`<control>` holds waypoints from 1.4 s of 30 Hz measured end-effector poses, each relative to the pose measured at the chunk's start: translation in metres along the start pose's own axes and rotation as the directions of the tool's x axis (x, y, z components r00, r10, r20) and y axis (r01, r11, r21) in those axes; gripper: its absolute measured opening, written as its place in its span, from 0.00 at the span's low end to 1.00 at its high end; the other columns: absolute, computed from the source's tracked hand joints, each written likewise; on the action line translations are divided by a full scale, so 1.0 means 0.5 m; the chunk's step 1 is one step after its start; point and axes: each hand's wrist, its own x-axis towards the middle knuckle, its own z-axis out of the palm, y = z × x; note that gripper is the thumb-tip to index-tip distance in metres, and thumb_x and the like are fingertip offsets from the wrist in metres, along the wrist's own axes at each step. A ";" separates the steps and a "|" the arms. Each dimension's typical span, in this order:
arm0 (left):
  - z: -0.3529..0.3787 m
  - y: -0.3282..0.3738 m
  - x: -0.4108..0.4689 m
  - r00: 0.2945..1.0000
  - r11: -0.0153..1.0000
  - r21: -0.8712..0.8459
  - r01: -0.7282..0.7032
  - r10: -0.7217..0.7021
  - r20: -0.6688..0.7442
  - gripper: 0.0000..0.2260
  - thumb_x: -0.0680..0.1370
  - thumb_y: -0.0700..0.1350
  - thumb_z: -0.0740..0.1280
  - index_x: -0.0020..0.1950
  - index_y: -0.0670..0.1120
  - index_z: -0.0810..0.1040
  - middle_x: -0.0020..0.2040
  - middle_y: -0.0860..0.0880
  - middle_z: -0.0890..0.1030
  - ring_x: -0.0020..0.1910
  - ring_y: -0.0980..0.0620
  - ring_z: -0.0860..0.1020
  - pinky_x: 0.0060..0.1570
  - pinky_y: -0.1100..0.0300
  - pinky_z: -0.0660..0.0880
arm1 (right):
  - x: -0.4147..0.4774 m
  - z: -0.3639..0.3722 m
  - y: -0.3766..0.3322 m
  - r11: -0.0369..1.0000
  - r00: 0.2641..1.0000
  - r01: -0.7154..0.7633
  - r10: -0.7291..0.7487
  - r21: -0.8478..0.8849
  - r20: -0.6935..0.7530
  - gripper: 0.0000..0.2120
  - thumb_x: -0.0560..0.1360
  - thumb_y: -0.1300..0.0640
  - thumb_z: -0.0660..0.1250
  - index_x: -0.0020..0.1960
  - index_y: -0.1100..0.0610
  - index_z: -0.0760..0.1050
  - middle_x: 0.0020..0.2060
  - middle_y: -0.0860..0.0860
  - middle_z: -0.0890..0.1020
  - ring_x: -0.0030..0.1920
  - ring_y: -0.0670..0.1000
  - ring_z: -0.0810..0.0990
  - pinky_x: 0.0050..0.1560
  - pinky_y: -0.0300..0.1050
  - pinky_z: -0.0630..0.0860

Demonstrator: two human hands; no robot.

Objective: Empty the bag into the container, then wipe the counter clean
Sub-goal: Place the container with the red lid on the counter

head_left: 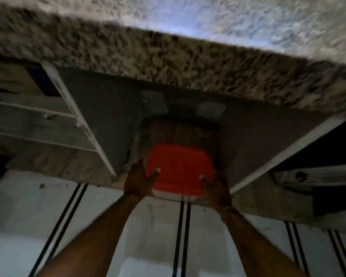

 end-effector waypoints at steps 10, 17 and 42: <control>0.162 -0.178 0.207 0.938 0.906 -0.256 0.338 -0.302 0.169 0.56 0.62 0.79 0.70 0.78 0.43 0.68 0.72 0.40 0.77 0.67 0.39 0.78 0.66 0.44 0.76 | 0.203 0.122 0.175 0.917 0.971 -0.240 0.231 0.318 0.064 0.55 0.61 0.24 0.71 0.80 0.50 0.60 0.73 0.57 0.73 0.70 0.62 0.75 0.70 0.67 0.72; 0.041 -0.076 0.006 0.926 0.898 -0.228 0.377 -0.356 0.127 0.35 0.68 0.73 0.73 0.60 0.45 0.81 0.55 0.49 0.85 0.52 0.47 0.84 0.56 0.53 0.80 | -0.037 -0.016 -0.015 0.874 0.946 -0.283 0.323 0.394 -0.038 0.28 0.76 0.46 0.74 0.72 0.53 0.72 0.63 0.54 0.81 0.61 0.57 0.80 0.67 0.56 0.75; -0.776 0.822 -0.553 0.980 0.890 -0.452 -0.052 -0.042 -0.196 0.23 0.75 0.60 0.75 0.57 0.44 0.77 0.48 0.49 0.83 0.42 0.53 0.83 0.35 0.64 0.75 | -0.658 -0.803 -0.865 0.956 0.937 0.033 0.072 0.290 -0.342 0.26 0.75 0.40 0.72 0.66 0.55 0.75 0.56 0.53 0.83 0.55 0.56 0.82 0.58 0.52 0.78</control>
